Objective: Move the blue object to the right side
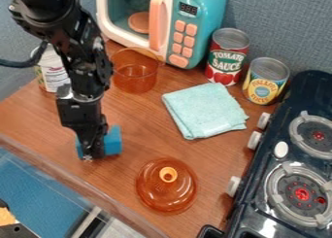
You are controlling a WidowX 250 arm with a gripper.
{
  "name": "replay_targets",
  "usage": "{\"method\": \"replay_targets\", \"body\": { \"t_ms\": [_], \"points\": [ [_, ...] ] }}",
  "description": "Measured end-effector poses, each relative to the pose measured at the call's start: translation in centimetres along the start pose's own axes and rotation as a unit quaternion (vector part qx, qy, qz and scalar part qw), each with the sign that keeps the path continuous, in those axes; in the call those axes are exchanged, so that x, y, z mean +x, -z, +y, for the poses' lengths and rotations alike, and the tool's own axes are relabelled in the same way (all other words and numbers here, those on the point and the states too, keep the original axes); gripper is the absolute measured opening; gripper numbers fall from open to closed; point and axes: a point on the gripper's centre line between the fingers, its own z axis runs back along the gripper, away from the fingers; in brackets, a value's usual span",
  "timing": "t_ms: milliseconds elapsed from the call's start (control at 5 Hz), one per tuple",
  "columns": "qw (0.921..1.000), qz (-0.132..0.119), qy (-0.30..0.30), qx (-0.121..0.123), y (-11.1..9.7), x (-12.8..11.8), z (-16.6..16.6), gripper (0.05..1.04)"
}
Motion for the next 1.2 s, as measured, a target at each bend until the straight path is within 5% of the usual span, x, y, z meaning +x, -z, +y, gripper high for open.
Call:
{"method": "replay_targets", "body": {
  "t_ms": [400, 600, 800, 1000, 1200],
  "points": [
    [0.9932, -0.020, 0.105, -0.044, -4.4, -0.7, -2.1, 0.317],
    [0.9727, -0.014, 0.227, -0.048, -6.5, -3.4, -3.1, 0.317],
    [0.9360, -0.019, 0.351, -0.012, -6.9, -7.1, -3.6, 0.317],
    [0.8844, -0.021, 0.466, 0.012, -5.8, -10.9, -2.8, 0.317],
    [0.8242, -0.010, 0.566, 0.020, -4.8, -12.4, -2.3, 0.317]
  ]
}}
